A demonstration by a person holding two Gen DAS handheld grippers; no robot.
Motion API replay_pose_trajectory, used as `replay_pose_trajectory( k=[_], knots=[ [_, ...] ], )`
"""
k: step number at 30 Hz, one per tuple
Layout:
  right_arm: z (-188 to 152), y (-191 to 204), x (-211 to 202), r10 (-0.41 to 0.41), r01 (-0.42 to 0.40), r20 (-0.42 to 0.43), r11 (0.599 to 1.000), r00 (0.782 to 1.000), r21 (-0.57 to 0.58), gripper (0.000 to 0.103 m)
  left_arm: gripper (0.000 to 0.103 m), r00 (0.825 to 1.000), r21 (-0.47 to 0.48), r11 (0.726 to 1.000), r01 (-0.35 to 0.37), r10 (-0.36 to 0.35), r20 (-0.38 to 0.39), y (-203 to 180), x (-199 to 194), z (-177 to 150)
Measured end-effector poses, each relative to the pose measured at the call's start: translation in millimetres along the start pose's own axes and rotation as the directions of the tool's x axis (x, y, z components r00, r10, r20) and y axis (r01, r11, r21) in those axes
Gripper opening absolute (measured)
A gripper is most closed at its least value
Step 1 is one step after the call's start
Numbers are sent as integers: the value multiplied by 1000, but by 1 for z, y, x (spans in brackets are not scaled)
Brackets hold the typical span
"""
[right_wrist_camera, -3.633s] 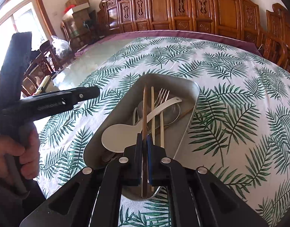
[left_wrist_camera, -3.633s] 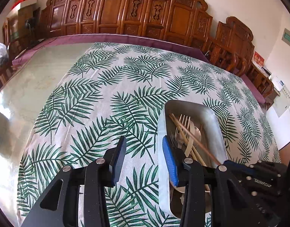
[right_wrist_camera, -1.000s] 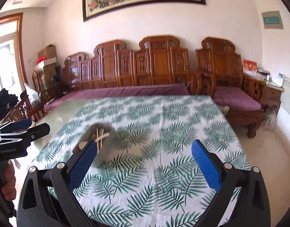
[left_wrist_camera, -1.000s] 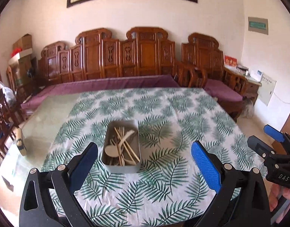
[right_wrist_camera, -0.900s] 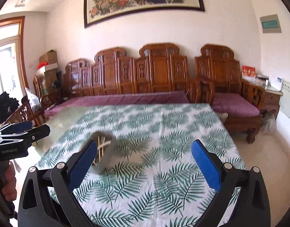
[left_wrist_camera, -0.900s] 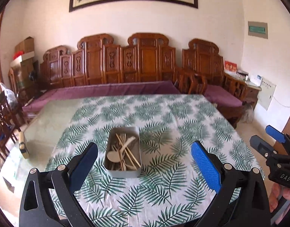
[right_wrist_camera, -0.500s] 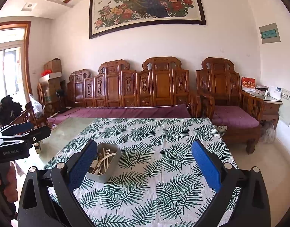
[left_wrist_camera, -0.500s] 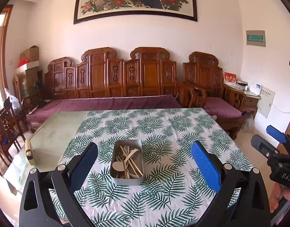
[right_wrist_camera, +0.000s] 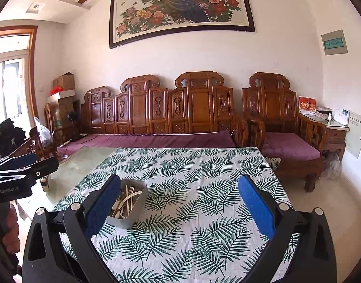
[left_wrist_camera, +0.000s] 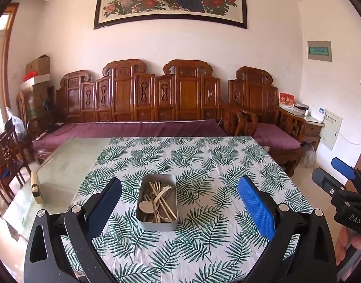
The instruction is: Organize utensils
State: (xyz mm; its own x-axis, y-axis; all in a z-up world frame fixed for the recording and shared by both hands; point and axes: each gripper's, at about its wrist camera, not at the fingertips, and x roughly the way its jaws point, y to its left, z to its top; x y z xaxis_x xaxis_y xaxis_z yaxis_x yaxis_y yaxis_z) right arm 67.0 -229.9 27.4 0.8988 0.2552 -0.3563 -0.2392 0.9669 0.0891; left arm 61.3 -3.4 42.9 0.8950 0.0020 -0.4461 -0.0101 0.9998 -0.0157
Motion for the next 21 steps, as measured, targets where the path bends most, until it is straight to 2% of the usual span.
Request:
replay_pose_trajectory(
  k=[21],
  knots=[
    [3,1,-1,3,-3,-4,1000,1000,-5,100,95,1000,-7,1000,8,-8,-10,1,4,-3]
  ],
)
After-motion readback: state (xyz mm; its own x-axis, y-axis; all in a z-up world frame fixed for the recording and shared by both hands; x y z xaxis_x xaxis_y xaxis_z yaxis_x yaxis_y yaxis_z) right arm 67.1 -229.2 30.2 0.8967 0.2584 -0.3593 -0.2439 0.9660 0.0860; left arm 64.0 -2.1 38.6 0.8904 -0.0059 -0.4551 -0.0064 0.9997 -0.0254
